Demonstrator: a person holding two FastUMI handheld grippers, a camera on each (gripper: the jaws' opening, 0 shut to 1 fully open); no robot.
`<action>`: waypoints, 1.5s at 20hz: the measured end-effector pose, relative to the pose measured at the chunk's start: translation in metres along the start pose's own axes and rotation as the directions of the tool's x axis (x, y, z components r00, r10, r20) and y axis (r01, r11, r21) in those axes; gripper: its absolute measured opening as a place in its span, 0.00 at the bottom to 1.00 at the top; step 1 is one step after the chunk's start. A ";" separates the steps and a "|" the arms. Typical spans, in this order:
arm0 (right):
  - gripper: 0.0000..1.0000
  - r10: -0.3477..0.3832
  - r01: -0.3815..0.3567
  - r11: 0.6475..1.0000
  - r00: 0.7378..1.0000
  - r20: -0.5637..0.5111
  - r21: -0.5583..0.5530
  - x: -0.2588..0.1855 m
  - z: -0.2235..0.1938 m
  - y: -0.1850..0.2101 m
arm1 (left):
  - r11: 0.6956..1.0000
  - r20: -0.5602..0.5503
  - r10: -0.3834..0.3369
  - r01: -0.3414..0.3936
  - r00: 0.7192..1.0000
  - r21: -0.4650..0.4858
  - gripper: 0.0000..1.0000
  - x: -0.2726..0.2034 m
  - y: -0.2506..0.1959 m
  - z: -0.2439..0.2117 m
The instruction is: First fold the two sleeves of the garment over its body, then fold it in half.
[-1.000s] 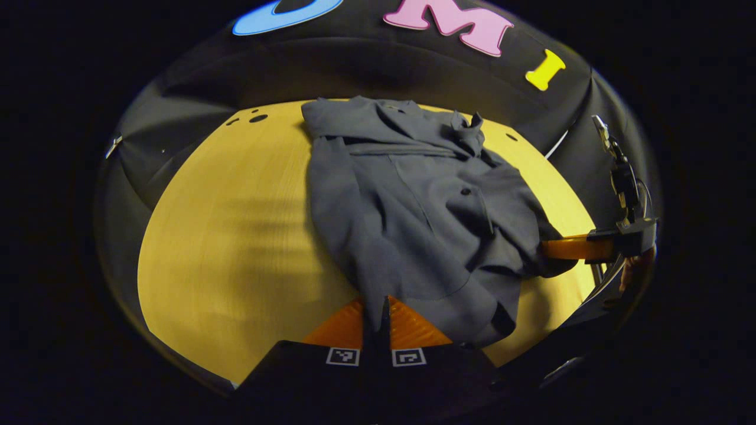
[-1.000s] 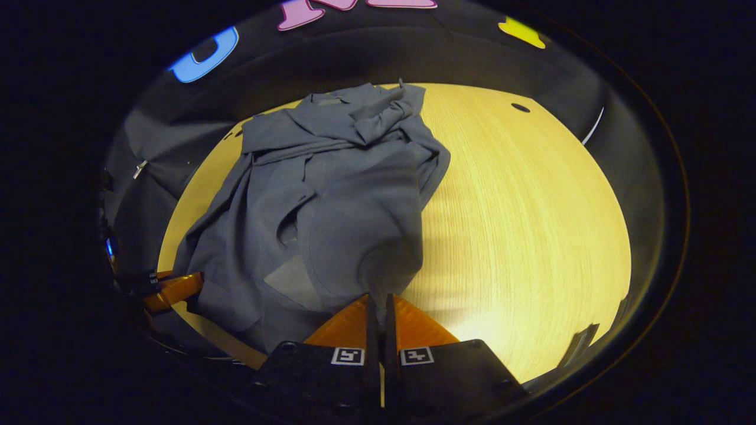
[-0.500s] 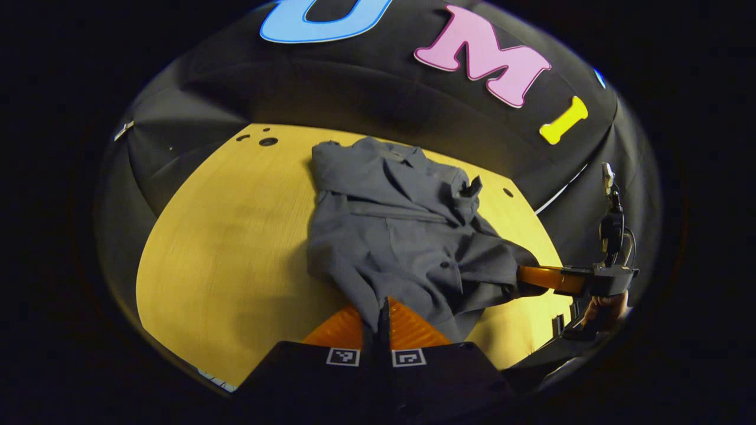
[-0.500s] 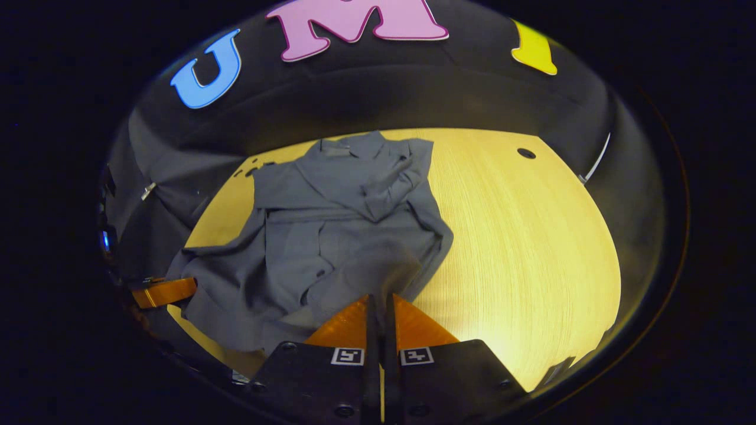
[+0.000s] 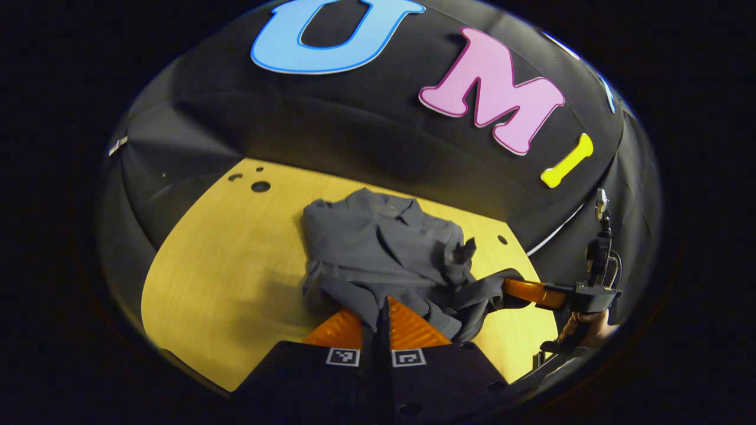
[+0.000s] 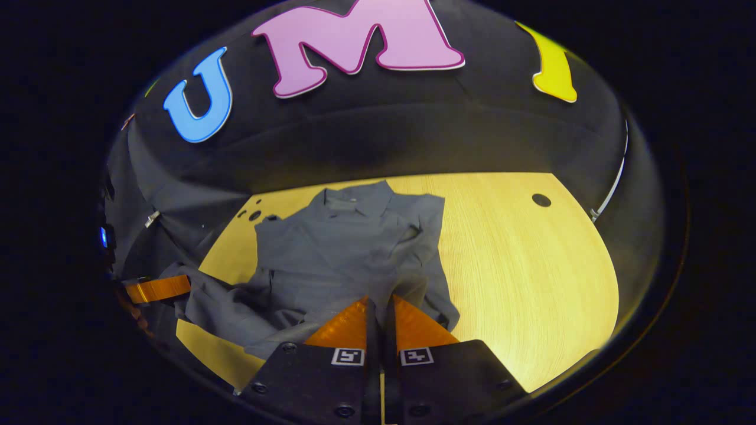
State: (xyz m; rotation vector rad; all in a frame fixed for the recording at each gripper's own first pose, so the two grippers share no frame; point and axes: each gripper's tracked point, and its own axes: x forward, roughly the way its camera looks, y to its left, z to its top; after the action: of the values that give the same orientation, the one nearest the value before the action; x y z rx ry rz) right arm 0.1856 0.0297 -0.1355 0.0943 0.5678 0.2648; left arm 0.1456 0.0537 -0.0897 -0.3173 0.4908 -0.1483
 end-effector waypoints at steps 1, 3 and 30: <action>0.07 -0.001 0.001 1.000 1.000 0.017 0.000 0.007 0.013 -0.001 | 1.000 0.020 0.000 0.000 1.000 0.010 0.05 0.006 -0.001 0.014; 0.07 -0.001 0.001 1.000 0.998 0.056 0.003 0.019 0.040 -0.003 | 1.000 0.059 -0.003 0.002 0.998 0.023 0.06 0.024 0.000 0.042; 0.83 -0.192 0.202 0.979 0.931 0.311 -0.001 0.175 0.164 -0.064 | 0.991 0.234 0.078 -0.102 0.969 0.091 0.66 0.223 0.050 0.168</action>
State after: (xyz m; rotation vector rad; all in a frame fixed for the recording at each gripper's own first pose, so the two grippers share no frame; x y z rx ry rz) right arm 0.4306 0.0132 -0.0985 0.0445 0.2562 0.0601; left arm 0.4246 0.0968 -0.0644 -0.2080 0.2664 -0.0467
